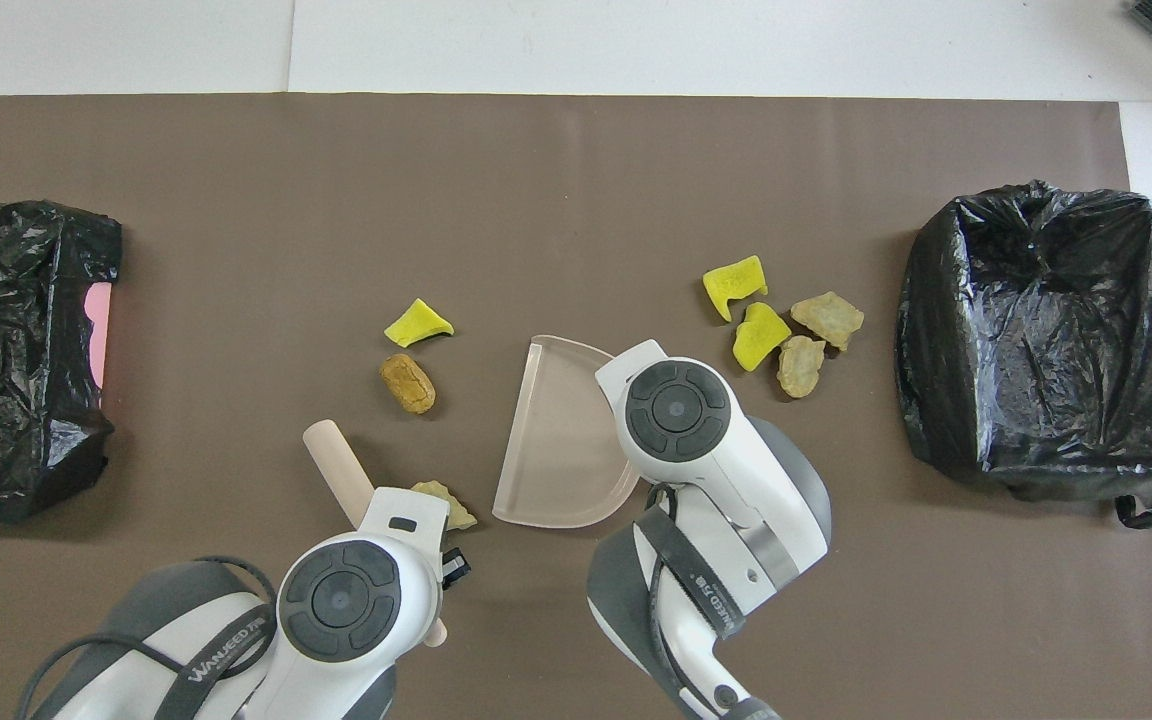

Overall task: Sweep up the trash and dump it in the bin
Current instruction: 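Sweep the brown nugget and scraps toward the dustpan with the left gripper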

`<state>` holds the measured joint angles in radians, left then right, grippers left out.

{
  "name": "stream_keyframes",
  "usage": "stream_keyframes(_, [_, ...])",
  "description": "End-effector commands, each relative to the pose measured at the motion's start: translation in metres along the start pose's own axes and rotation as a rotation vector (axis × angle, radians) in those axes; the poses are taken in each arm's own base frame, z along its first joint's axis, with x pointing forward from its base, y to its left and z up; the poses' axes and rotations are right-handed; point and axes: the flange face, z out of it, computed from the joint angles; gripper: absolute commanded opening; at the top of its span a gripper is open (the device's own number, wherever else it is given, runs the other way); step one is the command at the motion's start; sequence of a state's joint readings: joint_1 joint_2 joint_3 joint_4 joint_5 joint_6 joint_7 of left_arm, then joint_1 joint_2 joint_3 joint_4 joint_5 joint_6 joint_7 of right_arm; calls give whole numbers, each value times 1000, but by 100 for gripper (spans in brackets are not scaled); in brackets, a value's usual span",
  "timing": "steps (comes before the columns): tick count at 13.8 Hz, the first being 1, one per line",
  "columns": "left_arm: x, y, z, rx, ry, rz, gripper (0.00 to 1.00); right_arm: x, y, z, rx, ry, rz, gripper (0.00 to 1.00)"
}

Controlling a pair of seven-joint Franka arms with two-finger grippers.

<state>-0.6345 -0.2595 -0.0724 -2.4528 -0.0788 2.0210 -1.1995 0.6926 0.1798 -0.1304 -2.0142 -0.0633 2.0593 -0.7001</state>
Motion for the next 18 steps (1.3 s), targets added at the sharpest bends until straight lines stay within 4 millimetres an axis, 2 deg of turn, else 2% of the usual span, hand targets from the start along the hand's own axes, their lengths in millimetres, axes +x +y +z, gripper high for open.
stream_keyframes(1, [-18, 1, -1, -23, -123, -137, 0, 0, 0, 3, -22, 2, 7, 0])
stream_keyframes(2, [-22, 3, -1, -35, -166, -191, 0, 0, 1, 3, -22, 2, 9, 0])
stream_keyframes(4, [-43, 16, 3, -57, -196, -253, 0, 0, 0, 3, -21, 3, 14, 0])
stream_keyframes(6, [-45, 25, 8, -115, -226, -304, 0, 0, 0, 3, -21, 3, 14, 0])
stream_keyframes(10, [-22, 45, 7, -257, -193, -329, 0, 0, 0, 3, -21, 3, 14, 0])
stream_keyframes(11, [-15, 46, 5, -274, -181, -278, 0, 0, 0, 3, -22, 2, 19, 0])
stream_keyframes(13, [11, 45, 3, -289, -167, -192, 0, 0, 0, 3, -20, 3, 26, 0])
stream_keyframes(16, [19, 60, -5, -317, -141, -34, 0, 0, 0, 3, -20, 3, 28, 0])
stream_keyframes(18, [20, 62, -6, -320, -128, 78, 0, 0, 0, 3, -20, 3, 39, 0])
